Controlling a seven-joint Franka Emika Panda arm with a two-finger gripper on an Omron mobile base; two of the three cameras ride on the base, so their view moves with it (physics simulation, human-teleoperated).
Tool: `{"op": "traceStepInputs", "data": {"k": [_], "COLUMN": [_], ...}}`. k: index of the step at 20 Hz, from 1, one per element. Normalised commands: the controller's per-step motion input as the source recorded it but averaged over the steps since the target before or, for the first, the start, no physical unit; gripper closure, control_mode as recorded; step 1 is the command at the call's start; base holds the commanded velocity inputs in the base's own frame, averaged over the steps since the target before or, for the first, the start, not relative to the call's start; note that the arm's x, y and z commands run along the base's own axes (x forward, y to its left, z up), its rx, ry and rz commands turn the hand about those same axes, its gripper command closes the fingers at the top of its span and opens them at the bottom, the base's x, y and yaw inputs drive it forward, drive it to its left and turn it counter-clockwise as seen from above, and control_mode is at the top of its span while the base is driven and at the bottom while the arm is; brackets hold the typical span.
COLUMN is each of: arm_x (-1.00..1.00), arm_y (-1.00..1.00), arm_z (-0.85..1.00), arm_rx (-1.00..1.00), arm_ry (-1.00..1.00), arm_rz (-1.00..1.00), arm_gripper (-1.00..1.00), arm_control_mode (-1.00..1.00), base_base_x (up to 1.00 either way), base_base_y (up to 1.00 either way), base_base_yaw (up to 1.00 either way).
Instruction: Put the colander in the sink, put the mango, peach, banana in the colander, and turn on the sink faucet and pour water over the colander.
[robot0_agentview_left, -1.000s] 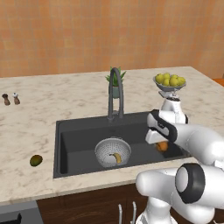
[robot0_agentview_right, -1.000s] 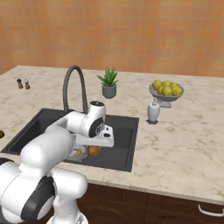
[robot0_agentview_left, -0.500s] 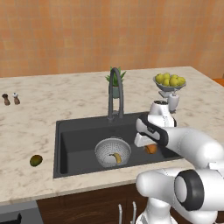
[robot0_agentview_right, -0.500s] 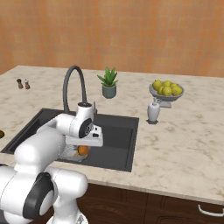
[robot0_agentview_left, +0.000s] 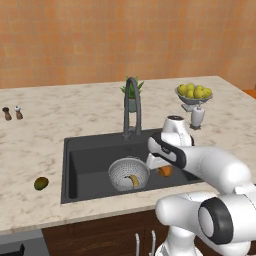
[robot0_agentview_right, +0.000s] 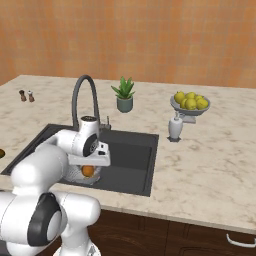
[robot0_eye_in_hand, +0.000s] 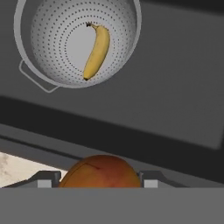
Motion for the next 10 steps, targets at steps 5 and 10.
{"op": "traceStepInputs", "data": {"k": [5, 10], "arm_x": [0.00, 0.05], "arm_y": [0.31, 0.12], "arm_z": [0.00, -0.06], "arm_rx": [0.00, 0.02], "arm_ry": [0.00, -0.01], "arm_rz": [0.03, 0.03], "arm_gripper": [1.00, 1.00], "arm_control_mode": [-1.00, -1.00], "base_base_x": [0.00, 0.00], "base_base_y": [0.00, 0.00], "base_base_yaw": [0.00, 0.00]}}
